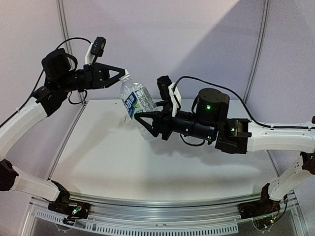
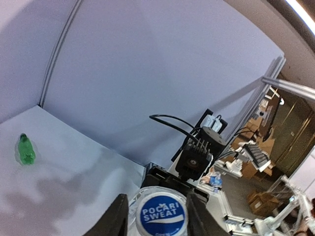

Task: Unscrew the bottle caps
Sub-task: Unscrew the bottle cap from the plastic bottle.

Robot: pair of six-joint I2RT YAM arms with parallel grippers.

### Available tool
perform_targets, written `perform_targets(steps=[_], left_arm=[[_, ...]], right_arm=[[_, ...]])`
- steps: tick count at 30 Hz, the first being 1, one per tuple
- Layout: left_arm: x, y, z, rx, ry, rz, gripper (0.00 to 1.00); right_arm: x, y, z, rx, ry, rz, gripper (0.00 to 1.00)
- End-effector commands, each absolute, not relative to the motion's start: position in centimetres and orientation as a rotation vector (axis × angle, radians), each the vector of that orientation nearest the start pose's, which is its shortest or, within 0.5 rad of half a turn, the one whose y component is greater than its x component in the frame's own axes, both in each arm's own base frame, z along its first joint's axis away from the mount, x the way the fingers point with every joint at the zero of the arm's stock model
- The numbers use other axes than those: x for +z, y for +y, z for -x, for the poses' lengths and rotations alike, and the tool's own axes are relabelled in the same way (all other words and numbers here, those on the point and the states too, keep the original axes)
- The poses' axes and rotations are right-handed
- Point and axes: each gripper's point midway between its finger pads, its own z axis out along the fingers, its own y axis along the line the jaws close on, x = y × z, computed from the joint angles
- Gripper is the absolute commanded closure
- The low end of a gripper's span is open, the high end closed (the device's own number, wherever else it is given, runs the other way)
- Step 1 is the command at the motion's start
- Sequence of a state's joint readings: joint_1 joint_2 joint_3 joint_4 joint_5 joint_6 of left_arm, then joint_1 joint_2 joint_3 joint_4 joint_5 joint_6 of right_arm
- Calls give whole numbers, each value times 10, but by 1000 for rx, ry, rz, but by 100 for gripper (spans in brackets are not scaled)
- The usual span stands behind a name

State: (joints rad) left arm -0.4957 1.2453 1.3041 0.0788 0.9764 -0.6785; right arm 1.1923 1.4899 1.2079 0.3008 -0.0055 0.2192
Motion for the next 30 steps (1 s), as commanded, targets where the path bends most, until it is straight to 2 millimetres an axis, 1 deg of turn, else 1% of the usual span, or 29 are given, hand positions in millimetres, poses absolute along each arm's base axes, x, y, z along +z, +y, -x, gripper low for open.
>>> perform_targets(steps=[1, 3, 6, 8, 11, 15, 18, 20, 21, 24, 28, 30], left_arm=[[451, -296, -241, -1599, 1585, -756, 68], [449, -298, -242, -1601, 1596, -756, 73], [445, -300, -247, -1593, 1631, -736, 76], [434, -303, -256, -1571, 1711, -686, 78], [418, -305, -274, -1512, 1863, -570, 81], [400, -311, -293, -1402, 2057, -402, 83], [380, -309, -305, -1350, 2214, -215, 82], [374, -312, -306, -1365, 2259, -141, 82], [375, -313, -306, -1369, 2264, -122, 80], [380, -316, -303, -1376, 2262, -107, 75], [384, -314, -303, -1358, 2261, -104, 71], [386, -315, -302, -1366, 2252, -119, 64]], right_arm=[[383, 466, -183, 1124, 1442, 790, 100], [384, 466, -184, 1122, 1440, 787, 100], [387, 465, -188, 1099, 1438, 774, 100], [387, 463, -200, 1027, 1456, 732, 100], [376, 461, -224, 857, 1524, 698, 100], [362, 453, -254, 560, 1589, 650, 100], [356, 453, -259, 354, 1560, 712, 100], [352, 456, -259, 269, 1539, 750, 100], [349, 457, -259, 242, 1533, 764, 100], [348, 459, -257, 227, 1526, 767, 100], [348, 460, -257, 249, 1525, 752, 100], [349, 460, -255, 266, 1518, 750, 100]])
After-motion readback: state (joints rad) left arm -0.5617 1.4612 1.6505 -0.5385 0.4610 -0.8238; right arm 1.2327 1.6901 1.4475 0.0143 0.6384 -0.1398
